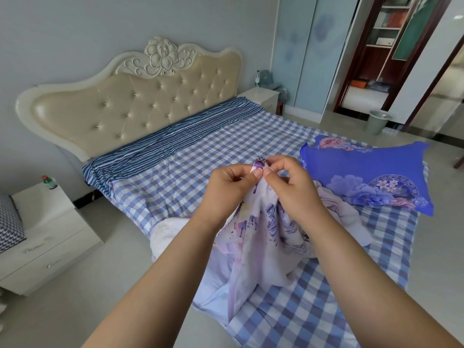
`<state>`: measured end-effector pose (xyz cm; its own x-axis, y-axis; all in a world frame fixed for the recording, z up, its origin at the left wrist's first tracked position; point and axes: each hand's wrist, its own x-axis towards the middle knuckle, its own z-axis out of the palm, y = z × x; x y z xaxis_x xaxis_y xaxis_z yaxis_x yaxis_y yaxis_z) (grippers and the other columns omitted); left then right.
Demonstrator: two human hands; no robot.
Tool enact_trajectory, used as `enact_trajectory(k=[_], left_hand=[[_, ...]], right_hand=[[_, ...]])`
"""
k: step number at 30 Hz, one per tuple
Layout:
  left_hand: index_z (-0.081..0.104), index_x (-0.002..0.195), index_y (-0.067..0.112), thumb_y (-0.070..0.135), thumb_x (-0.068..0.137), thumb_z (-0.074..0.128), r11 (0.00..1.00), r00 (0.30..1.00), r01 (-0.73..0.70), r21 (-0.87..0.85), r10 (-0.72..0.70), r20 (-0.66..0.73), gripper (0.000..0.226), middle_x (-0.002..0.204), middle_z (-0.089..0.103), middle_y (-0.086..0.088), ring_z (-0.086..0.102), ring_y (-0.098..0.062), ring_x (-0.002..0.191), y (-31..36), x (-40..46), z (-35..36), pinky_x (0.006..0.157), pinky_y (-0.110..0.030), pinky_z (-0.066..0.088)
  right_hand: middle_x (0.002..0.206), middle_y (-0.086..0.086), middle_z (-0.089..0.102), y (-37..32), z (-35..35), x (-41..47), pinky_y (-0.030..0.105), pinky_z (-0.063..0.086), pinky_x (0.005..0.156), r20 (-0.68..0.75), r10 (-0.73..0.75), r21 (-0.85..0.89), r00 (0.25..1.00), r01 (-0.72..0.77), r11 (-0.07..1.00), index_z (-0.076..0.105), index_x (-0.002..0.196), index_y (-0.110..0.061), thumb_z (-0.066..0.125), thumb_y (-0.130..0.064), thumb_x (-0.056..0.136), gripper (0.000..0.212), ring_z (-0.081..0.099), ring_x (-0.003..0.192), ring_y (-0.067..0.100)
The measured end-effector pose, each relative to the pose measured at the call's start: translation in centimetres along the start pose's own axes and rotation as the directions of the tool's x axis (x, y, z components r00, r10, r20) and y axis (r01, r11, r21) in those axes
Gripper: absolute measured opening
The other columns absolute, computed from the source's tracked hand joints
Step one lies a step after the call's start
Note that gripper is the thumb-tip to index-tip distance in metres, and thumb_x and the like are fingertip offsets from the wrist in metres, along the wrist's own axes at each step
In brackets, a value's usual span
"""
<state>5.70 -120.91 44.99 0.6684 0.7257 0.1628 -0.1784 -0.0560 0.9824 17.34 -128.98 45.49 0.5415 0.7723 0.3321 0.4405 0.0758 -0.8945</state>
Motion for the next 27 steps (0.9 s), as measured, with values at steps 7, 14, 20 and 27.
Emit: enact_trajectory(k=[7, 14, 20, 27], left_hand=[[0.071, 0.091, -0.002, 0.013, 0.087, 0.067, 0.999, 0.999, 0.035, -0.012, -0.036, -0.041, 0.016, 0.088, 0.073, -0.015, 0.07, -0.022, 0.081, 0.2, -0.5, -0.2, 0.075, -0.03, 0.055], [0.069, 0.089, -0.003, 0.02, 0.08, 0.075, 0.981, 0.981, 0.084, -0.174, -0.112, -0.159, 0.025, 0.099, 0.06, -0.04, 0.061, -0.033, 0.083, -0.6, -1.4, 0.1, 0.082, -0.049, 0.048], [0.069, 0.077, 0.008, 0.018, 0.086, 0.068, 1.0, 0.991, -0.02, -0.009, 0.018, -0.133, 0.013, 0.082, 0.068, -0.021, 0.06, -0.021, 0.074, -0.4, -2.7, -1.3, 0.072, -0.032, 0.048], [0.051, 0.093, 0.022, 0.025, 0.083, 0.072, 0.984, 0.98, -0.116, 0.139, 0.136, -0.147, 0.023, 0.077, 0.058, 0.007, 0.052, -0.003, 0.065, -2.4, -4.6, -4.3, 0.063, -0.019, 0.044]], right_hand=[[0.066, -0.01, 0.046, -0.2, -0.4, -0.3, 0.01, 0.034, 0.054, 0.118, 0.064, -0.088, 0.991, -0.054, 0.995, 0.046, 0.075, -0.025, 0.052, -0.021, 0.096, 0.022, 0.043, 0.052, -0.007], [0.068, -0.006, 0.049, -0.3, 0.7, -1.2, 0.017, 0.037, 0.06, 0.102, 0.11, -0.005, 0.989, -0.11, 0.994, 0.049, 0.079, -0.022, 0.052, -0.02, 0.096, 0.018, 0.045, 0.056, -0.005], [0.1, -0.002, 0.067, -1.6, 0.5, -0.9, 0.021, 0.047, 0.086, 0.246, 0.181, 0.041, 0.952, -0.197, 0.98, 0.058, 0.1, -0.029, 0.063, -0.028, 0.089, 0.012, 0.063, 0.092, 0.003], [0.052, -0.006, 0.042, -5.3, 2.9, -1.3, 0.013, 0.031, 0.05, -0.011, 0.008, -0.151, 1.0, -0.01, 0.989, 0.056, 0.063, -0.017, 0.065, -0.021, 0.089, 0.027, 0.037, 0.045, 0.001]])
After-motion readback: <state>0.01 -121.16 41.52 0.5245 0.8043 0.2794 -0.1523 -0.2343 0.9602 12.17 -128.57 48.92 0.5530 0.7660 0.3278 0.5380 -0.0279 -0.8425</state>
